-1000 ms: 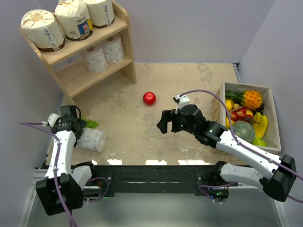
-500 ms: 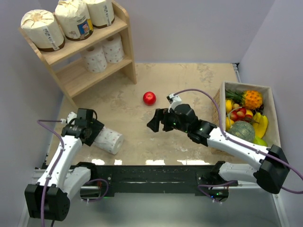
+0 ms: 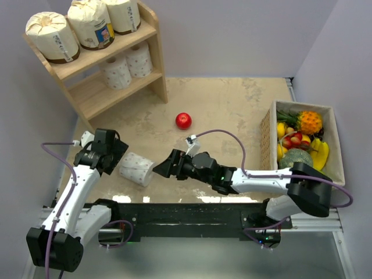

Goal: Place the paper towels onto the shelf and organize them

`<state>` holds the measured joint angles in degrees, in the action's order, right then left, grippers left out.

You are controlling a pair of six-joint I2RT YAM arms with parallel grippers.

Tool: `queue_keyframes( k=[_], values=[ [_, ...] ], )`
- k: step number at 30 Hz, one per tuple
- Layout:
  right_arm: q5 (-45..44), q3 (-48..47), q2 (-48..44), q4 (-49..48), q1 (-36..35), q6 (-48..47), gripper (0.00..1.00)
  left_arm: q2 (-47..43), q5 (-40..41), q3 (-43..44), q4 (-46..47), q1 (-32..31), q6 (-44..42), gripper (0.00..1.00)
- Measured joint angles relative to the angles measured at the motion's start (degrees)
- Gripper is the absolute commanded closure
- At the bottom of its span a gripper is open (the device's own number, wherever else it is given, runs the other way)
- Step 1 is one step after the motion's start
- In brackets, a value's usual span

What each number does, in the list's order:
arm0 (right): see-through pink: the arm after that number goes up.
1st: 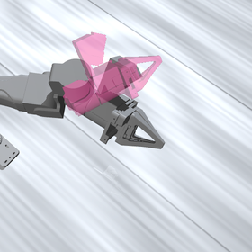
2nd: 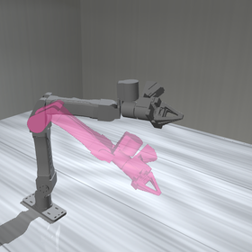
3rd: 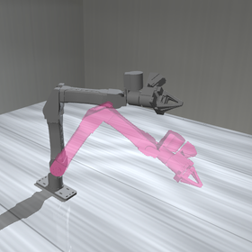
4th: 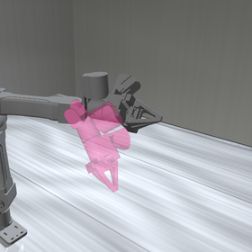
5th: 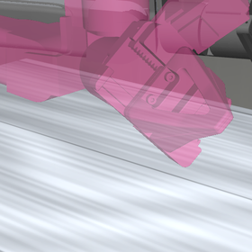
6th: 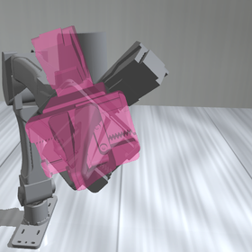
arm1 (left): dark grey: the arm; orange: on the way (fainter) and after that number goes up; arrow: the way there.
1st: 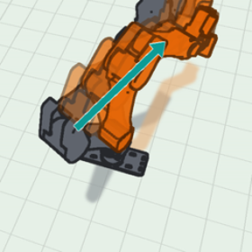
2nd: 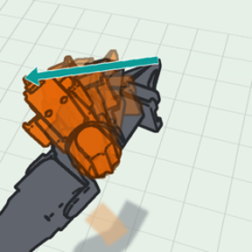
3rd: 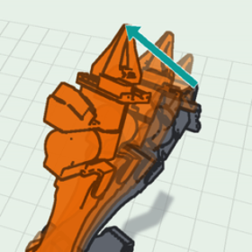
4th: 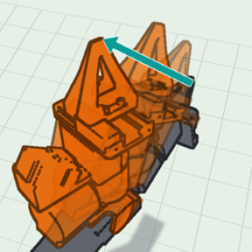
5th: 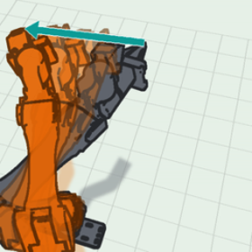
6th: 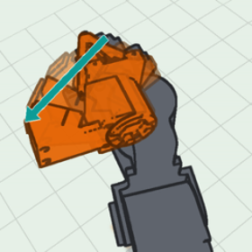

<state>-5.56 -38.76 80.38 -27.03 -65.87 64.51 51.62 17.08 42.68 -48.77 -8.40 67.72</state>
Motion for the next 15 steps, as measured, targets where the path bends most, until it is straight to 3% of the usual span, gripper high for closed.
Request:
queue_keyframes(
  k=[7, 15],
  values=[
    [-0.5, -0.3, 11.6, -9.3, -1.0, 5.0, 0.08, 0.9, 6.7, 2.9, 1.4, 0.0, -5.6, 0.1],
    [-0.3, -3.9, 19.5, -15.5, -1.0, 4.9, 0.12, -1.4, 12.7, 3.1, 8.7, 0.0, -18.3, 0.12]
  ],
)
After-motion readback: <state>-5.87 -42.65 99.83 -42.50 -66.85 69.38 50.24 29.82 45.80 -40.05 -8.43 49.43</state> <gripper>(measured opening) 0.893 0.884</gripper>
